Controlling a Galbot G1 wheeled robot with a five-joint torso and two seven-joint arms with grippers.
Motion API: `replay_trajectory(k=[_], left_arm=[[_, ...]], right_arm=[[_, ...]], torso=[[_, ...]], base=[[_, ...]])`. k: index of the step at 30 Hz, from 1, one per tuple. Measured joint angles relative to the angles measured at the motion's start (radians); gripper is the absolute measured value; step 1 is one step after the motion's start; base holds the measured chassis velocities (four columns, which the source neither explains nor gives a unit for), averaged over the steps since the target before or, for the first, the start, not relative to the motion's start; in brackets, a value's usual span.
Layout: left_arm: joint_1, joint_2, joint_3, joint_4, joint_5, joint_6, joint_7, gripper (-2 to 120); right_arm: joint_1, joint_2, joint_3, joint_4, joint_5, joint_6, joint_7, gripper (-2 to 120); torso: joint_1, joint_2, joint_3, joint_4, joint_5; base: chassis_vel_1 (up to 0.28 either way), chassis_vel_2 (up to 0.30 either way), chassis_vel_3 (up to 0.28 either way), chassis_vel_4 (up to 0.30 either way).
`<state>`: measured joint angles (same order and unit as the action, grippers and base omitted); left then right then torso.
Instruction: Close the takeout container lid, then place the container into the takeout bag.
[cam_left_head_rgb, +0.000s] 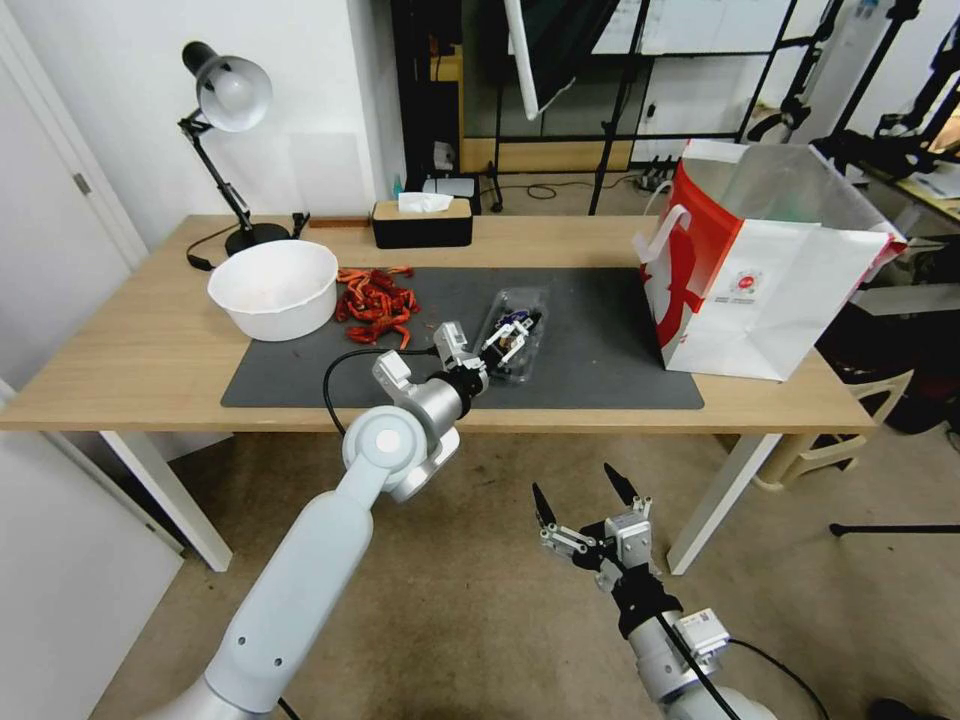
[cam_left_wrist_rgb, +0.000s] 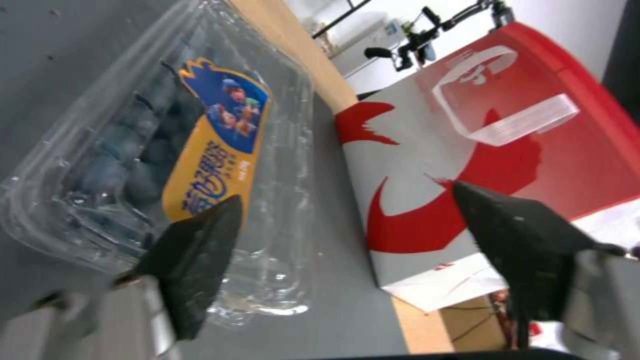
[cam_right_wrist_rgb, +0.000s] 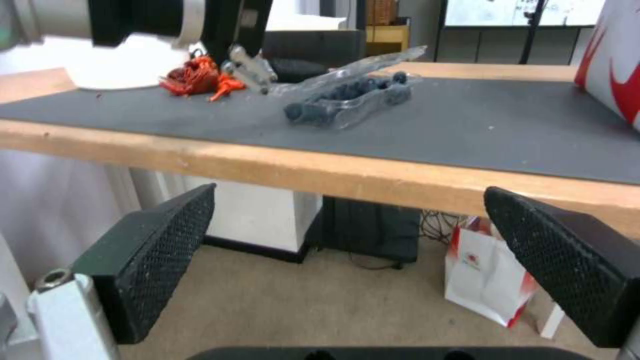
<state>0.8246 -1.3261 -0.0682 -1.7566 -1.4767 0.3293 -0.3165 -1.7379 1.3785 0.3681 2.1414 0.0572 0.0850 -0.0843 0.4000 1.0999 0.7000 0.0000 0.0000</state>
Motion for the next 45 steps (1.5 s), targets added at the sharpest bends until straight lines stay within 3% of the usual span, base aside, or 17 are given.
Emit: replay_trajectory(k=[8, 13, 20, 28, 38, 45], left_arm=[[-0.007, 0.009, 0.023, 0.013, 0.083, -0.008, -0.015, 50], [-0.004, 0.01, 0.031, 0.016, 0.096, -0.012, -0.012, 30], [-0.003, 0.018, 0.033, 0.014, 0.096, -0.017, -0.01, 1], [0.0, 0.017, 0.041, 0.015, 0.097, -0.024, -0.01, 0], [0.007, 0.018, 0.042, 0.016, 0.101, -0.029, -0.008, 0], [0.01, 0.021, 0.037, 0.015, 0.103, -0.033, -0.009, 0]], right_arm=[[0.038, -0.006, 0.086, 0.05, 0.116, -0.053, -0.02, 100], [0.115, -0.044, 0.178, 0.109, 0.348, -0.173, -0.019, 100], [0.258, -0.124, 0.244, 0.124, 0.742, -0.337, 0.09, 100], [0.401, -0.154, 0.21, 0.007, 0.978, -0.451, 0.187, 100], [0.567, -0.131, 0.129, -0.106, 1.048, -0.528, 0.285, 100], [0.71, -0.115, 0.053, -0.176, 1.114, -0.636, 0.444, 100]], torso=[[0.0, 0.0, 0.0, -0.0001, 0.0001], [0.0, 0.0, 0.0, -0.0001, 0.0001], [0.0, 0.0, 0.0, -0.0001, 0.0001], [0.0, 0.0, 0.0, 0.0, 0.0002], [0.0, 0.0, 0.0, 0.0, 0.0], [0.0, 0.0, 0.0, 0.0, -0.0001]], base=[[0.0, 0.0, 0.0, 0.0], [0.0, 0.0, 0.0, 0.0], [0.0, 0.0, 0.0, 0.0], [0.0, 0.0, 0.0, 0.0], [0.0, 0.0, 0.0, 0.0], [0.0, 0.0, 0.0, 0.0]])
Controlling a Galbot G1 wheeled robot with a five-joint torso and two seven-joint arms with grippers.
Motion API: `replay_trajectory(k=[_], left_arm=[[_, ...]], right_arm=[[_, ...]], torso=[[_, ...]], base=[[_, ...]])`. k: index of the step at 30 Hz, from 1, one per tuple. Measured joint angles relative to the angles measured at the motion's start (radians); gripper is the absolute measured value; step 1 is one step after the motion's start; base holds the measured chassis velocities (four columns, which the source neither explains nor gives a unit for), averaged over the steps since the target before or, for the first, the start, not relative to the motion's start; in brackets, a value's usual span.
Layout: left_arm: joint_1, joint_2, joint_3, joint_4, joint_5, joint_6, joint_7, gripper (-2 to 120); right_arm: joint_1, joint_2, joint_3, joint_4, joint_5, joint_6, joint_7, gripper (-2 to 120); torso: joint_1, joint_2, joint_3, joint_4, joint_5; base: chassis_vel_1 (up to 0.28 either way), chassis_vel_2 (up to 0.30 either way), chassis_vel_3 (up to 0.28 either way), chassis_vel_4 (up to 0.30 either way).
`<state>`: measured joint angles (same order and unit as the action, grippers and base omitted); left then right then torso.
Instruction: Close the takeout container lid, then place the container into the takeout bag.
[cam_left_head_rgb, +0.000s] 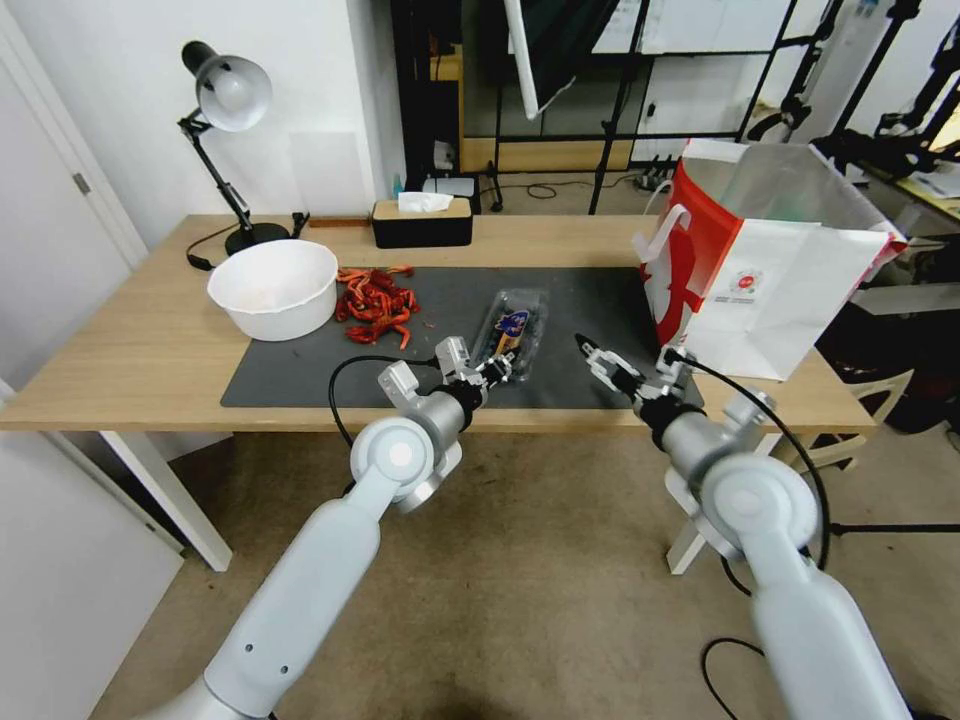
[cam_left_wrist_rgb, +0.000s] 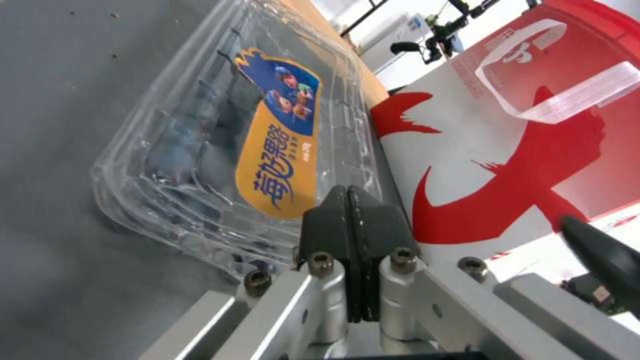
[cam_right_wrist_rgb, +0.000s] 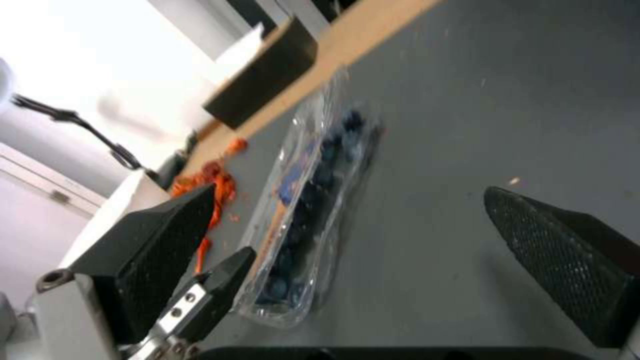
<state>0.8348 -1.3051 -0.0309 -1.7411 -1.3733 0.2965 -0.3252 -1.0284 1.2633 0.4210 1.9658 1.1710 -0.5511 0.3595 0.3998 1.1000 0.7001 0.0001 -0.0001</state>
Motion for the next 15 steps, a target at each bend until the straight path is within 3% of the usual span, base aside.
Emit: replay_trajectory(k=[8, 15], left_arm=[[-0.001, -0.004, -0.008, 0.009, 0.003, -0.002, 0.002, 0], [0.0, 0.001, -0.008, 0.014, 0.004, -0.003, 0.004, 0]], right_arm=[[0.129, 0.011, -0.077, -0.1, 0.077, -0.058, 0.114, 100], [0.163, 0.021, -0.098, -0.133, 0.087, -0.063, 0.13, 100]], torso=[[0.0, 0.0, 0.0, -0.0001, 0.0], [0.0, 0.0, 0.0, -0.0001, 0.0]], base=[[0.0, 0.0, 0.0, 0.0], [0.0, 0.0, 0.0, 0.0]])
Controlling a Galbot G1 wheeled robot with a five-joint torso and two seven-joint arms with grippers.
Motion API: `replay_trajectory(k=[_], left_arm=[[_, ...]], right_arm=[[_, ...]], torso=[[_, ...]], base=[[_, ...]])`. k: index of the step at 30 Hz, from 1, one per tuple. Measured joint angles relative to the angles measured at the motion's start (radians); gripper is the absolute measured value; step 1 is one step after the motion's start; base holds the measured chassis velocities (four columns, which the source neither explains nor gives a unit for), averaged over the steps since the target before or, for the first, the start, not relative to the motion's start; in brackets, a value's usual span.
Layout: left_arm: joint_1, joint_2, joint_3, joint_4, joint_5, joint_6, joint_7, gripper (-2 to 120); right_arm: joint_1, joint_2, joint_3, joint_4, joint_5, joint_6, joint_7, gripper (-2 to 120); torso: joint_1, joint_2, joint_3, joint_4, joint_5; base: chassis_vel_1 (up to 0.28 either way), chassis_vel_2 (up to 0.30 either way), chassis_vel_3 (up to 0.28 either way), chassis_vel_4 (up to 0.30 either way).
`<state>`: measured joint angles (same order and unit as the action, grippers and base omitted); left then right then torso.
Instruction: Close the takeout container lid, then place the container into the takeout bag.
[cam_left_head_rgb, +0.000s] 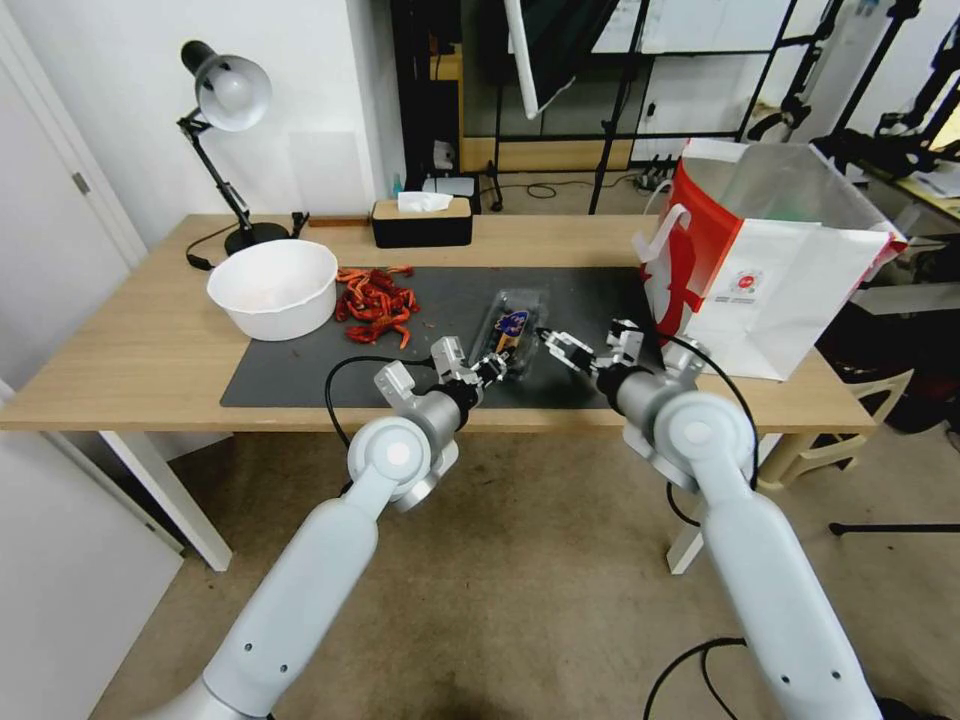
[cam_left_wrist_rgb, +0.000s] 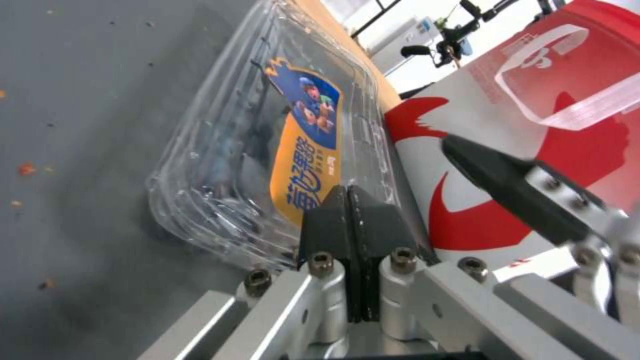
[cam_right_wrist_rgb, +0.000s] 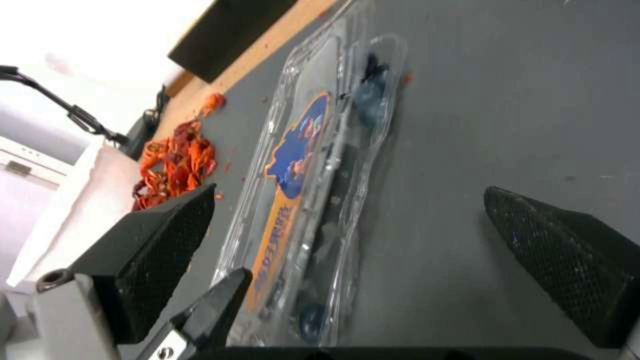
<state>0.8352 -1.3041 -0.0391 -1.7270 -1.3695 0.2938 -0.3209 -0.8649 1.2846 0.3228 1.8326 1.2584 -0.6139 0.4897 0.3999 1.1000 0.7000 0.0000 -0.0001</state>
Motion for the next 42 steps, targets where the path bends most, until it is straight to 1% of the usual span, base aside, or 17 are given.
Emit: replay_trajectory(k=[8, 12, 20, 25, 30, 31, 32, 34, 35, 38, 39, 42], left_arm=[[0.0, 0.003, -0.001, 0.007, 0.001, -0.002, 0.002, 0], [0.0, 0.003, -0.002, 0.01, 0.005, -0.003, 0.002, 0], [0.006, 0.004, -0.012, 0.011, 0.005, -0.007, 0.007, 0], [0.011, 0.003, -0.016, 0.01, 0.005, -0.008, 0.008, 0], [0.019, 0.006, -0.02, 0.004, 0.005, -0.011, 0.009, 0], [0.021, 0.007, -0.022, 0.004, 0.005, -0.012, 0.009, 0], [0.021, 0.007, -0.022, 0.004, 0.005, -0.012, 0.009, 0], [0.023, 0.009, -0.023, 0.001, 0.005, -0.015, 0.009, 0], [0.023, 0.009, -0.023, 0.001, 0.005, -0.015, 0.009, 0], [0.023, 0.012, -0.024, -0.001, 0.004, -0.016, 0.009, 0], [0.023, 0.012, -0.024, -0.001, 0.004, -0.016, 0.009, 0], [0.023, 0.011, -0.027, -0.002, 0.003, -0.018, 0.01, 0]], right_arm=[[0.036, 0.012, -0.019, -0.039, 0.017, -0.006, 0.016, 100], [0.084, 0.022, -0.051, -0.087, 0.032, -0.014, 0.036, 100], [0.177, 0.047, -0.094, -0.168, 0.075, -0.086, 0.085, 100], [0.211, 0.062, -0.103, -0.203, 0.101, -0.106, 0.116, 100], [0.239, 0.093, -0.107, -0.246, 0.113, -0.115, 0.151, 100], [0.24, 0.099, -0.107, -0.252, 0.113, -0.113, 0.154, 96], [0.24, 0.099, -0.107, -0.252, 0.113, -0.113, 0.154, 96], [0.24, 0.108, -0.106, -0.259, 0.108, -0.111, 0.155, 89], [0.24, 0.108, -0.106, -0.259, 0.108, -0.111, 0.155, 89], [0.235, 0.113, -0.104, -0.261, 0.102, -0.11, 0.155, 78], [0.235, 0.113, -0.104, -0.261, 0.102, -0.11, 0.155, 78], [0.23, 0.119, -0.1, -0.265, 0.099, -0.109, 0.158, 67]], torso=[[0.0, 0.0, 0.0, 0.0, 0.0], [0.0, 0.0, 0.0, 0.0, 0.0001], [0.0, 0.0, 0.0, 0.0, 0.0001], [0.0, 0.0, 0.0, 0.0, 0.0], [0.0, 0.0, 0.0, -0.0001, -0.0001], [0.0, 0.0, 0.0, -0.0002, -0.0002], [0.0, 0.0, 0.0, -0.0002, -0.0002], [0.0, 0.0, 0.0, -0.0004, -0.0002], [0.0, 0.0, 0.0, -0.0004, -0.0002], [0.0, 0.0, 0.0, -0.0004, -0.0001], [0.0, 0.0, 0.0, -0.0004, -0.0001], [0.0, 0.0, 0.0, -0.0004, -0.0001]], base=[[0.0, 0.0, 0.0, 0.0], [0.0, 0.0, 0.0, 0.0], [0.0, 0.0, 0.0, 0.0], [0.0, 0.0, 0.0, 0.0], [0.0, 0.0, 0.0, 0.0], [0.0, 0.0, 0.0, 0.0], [0.0, 0.0, 0.0, 0.0], [0.0, 0.0, 0.0, 0.0], [0.0, 0.0, 0.0, 0.0], [0.0, 0.0, 0.0, 0.0], [0.0, 0.0, 0.0, 0.0], [0.0, 0.0, 0.0, 0.0]])
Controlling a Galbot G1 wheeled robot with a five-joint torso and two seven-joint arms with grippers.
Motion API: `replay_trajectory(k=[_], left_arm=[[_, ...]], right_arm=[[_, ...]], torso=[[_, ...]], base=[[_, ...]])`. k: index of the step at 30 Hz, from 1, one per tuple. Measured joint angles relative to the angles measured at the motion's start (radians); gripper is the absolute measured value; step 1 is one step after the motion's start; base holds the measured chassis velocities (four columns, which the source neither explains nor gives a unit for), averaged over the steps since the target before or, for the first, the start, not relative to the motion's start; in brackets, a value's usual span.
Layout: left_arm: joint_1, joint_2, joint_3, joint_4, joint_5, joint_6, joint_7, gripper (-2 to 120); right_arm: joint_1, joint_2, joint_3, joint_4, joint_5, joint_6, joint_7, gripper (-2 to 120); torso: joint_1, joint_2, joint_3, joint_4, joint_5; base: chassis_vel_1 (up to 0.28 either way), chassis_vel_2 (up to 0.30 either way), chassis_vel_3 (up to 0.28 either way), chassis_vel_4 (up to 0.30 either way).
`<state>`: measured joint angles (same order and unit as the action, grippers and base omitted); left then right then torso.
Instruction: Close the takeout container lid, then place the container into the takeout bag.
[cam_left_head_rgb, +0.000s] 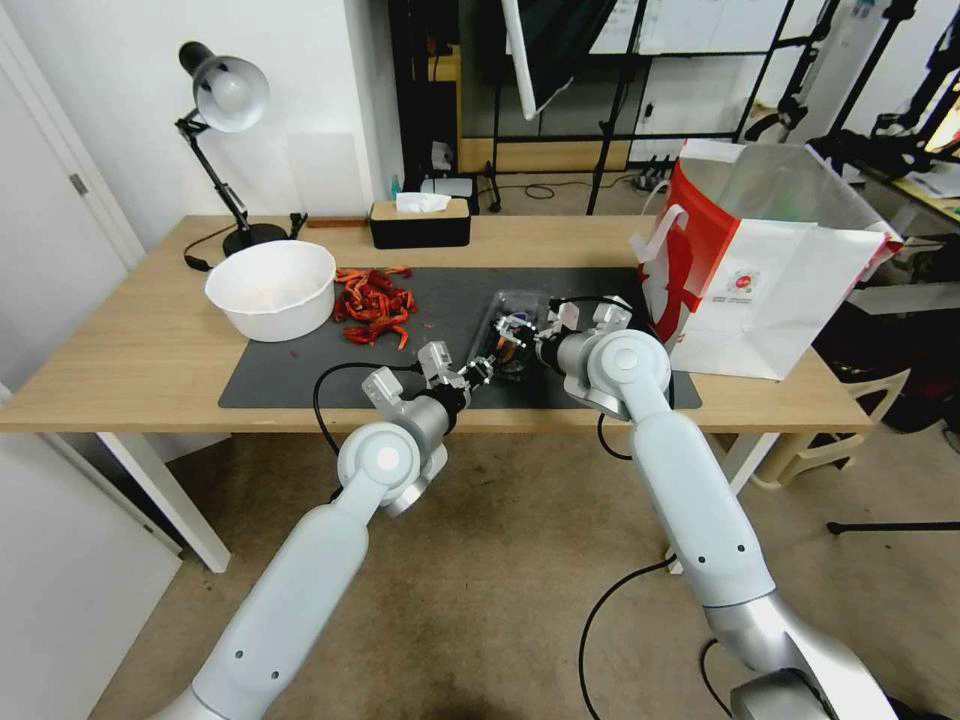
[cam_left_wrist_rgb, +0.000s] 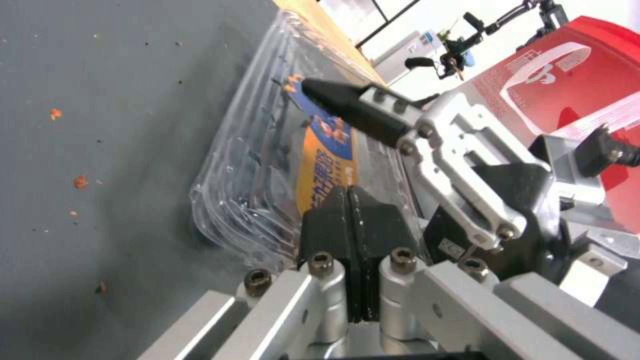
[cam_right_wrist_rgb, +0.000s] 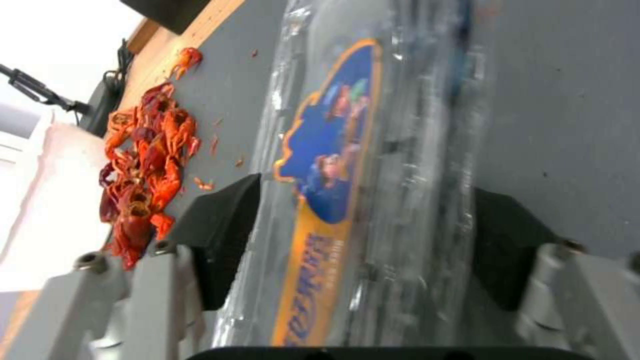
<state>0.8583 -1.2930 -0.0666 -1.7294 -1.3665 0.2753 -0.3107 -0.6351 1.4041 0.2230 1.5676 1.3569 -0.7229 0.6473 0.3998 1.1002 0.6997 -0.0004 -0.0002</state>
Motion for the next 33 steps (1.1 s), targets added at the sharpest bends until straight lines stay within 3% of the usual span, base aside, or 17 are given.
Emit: replay_trajectory(k=[19, 28, 33], left_arm=[[0.011, 0.005, -0.025, 0.002, -0.005, -0.007, 0.013, 0], [0.049, 0.038, -0.059, -0.041, -0.004, -0.004, 0.039, 0], [0.119, 0.071, -0.112, -0.106, 0.011, -0.004, 0.074, 0]], right_arm=[[-0.012, 0.0, 0.009, -0.007, -0.008, 0.004, -0.011, 0], [-0.01, -0.016, 0.012, -0.002, -0.016, 0.006, -0.023, 0], [-0.011, -0.017, 0.016, 0.015, -0.022, 0.008, -0.035, 0]], torso=[[0.0, 0.0, 0.0, 0.0013, 0.0006], [0.0, 0.0, 0.0, 0.0005, 0.0002], [0.0, 0.0, 0.001, 0.0001, 0.0001]], base=[[0.0, 0.0, 0.0, 0.0], [0.0, 0.0, 0.0, 0.0], [0.0, 0.0, 0.0, 0.0]])
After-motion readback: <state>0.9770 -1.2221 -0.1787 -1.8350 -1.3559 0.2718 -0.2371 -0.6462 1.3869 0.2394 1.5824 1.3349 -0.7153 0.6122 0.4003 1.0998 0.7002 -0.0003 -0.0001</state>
